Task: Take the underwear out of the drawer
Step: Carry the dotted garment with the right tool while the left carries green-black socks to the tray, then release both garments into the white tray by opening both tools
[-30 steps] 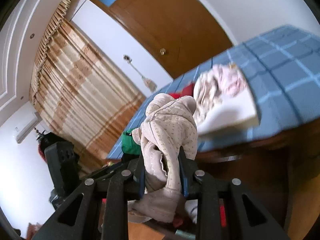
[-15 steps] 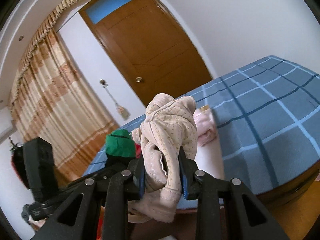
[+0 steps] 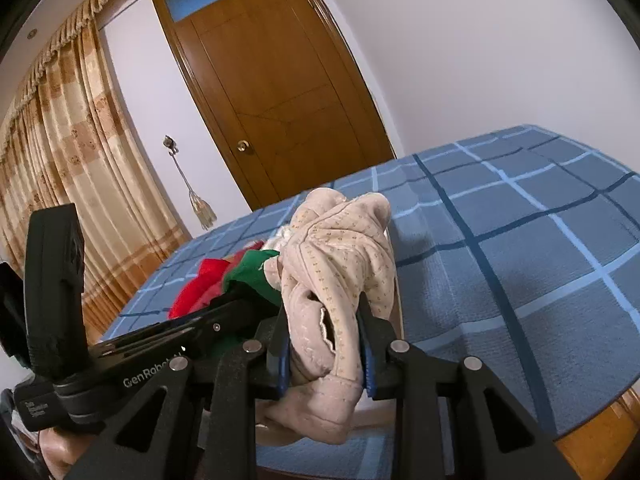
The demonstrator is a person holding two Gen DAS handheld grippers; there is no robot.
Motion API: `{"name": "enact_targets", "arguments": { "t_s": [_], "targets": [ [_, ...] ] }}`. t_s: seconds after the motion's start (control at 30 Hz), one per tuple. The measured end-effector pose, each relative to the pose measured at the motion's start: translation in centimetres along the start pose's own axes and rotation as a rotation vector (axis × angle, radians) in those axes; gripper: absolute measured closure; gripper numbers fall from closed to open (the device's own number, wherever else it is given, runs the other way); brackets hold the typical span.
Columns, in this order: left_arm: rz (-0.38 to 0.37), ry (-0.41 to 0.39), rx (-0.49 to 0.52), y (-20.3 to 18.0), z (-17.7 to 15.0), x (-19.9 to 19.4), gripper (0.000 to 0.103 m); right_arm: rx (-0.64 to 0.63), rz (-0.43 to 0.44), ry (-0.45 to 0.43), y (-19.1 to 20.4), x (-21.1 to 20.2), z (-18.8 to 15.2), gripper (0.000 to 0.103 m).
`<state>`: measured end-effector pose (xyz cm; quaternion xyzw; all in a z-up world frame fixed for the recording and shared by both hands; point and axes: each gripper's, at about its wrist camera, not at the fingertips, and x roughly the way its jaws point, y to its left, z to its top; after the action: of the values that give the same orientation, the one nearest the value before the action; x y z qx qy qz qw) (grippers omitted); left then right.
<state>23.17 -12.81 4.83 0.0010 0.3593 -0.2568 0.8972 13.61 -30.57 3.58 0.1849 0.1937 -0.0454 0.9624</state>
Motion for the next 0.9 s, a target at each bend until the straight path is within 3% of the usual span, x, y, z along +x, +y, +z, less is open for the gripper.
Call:
{"name": "enact_targets", "arguments": {
  "t_s": [0.57,0.67,0.73,0.9],
  "targets": [
    [0.038,0.003,0.012,0.0,-0.6,2.9,0.080,-0.010,-0.032,0.069,-0.8,3.1,-1.4,0.073],
    [0.056,0.000,0.026,-0.1,-0.8,3.2,0.073,-0.021,-0.035,0.073,-0.7,3.2,-1.4,0.073],
    [0.078,0.001,0.042,-0.2,-1.0,3.4,0.062,-0.024,-0.031,0.081,-0.7,3.1,-1.5,0.073],
    [0.118,0.025,0.061,-0.3,-1.3,3.3,0.024,-0.018,-0.012,0.107,-0.9,2.8,-1.3,0.069]
  ]
}}
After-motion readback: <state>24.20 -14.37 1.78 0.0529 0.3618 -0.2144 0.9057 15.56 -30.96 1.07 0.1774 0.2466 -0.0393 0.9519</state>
